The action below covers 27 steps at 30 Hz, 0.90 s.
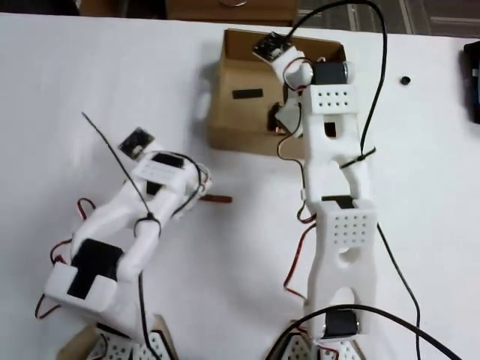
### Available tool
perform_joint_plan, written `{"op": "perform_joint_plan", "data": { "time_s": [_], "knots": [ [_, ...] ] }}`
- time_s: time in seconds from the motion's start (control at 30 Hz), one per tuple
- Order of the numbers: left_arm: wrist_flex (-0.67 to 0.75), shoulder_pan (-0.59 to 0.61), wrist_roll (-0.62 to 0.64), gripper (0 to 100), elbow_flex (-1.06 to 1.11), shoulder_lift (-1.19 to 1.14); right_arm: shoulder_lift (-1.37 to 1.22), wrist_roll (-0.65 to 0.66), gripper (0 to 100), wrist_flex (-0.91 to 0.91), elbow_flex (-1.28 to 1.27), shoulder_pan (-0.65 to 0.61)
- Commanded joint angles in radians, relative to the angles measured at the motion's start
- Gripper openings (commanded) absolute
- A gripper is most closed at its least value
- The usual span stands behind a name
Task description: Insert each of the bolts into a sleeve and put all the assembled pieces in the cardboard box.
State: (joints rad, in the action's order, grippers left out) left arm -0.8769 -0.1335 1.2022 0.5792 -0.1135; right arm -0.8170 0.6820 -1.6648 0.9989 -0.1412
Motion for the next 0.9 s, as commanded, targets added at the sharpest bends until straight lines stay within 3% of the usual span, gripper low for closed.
{"op": "perform_joint_plan", "data": {
  "time_s": [0.0, 0.17, 0.47, 0.67, 0.87],
  "knots": [
    [-0.003, 0.072, 0.008, 20, -0.019, -0.002, -0.015, 0.003, 2.1, -0.002, 0.006, -0.01],
    [-0.003, 0.069, 0.008, 2, -0.021, 0.0, -0.013, 0.003, 2.1, -0.001, 0.006, -0.025],
    [-0.043, -0.04, 0.002, 6, -0.07, 0.002, -0.008, 0.003, 2.1, -0.002, 0.006, -0.027],
    [-0.104, -0.064, 0.002, 18, -0.119, 0.0, -0.008, 0.003, 2.1, -0.004, 0.006, -0.018],
    [-0.115, -0.064, 0.002, 18, -0.116, -0.002, -0.008, 0.003, 2.1, -0.004, 0.006, -0.025]
  ]
}}
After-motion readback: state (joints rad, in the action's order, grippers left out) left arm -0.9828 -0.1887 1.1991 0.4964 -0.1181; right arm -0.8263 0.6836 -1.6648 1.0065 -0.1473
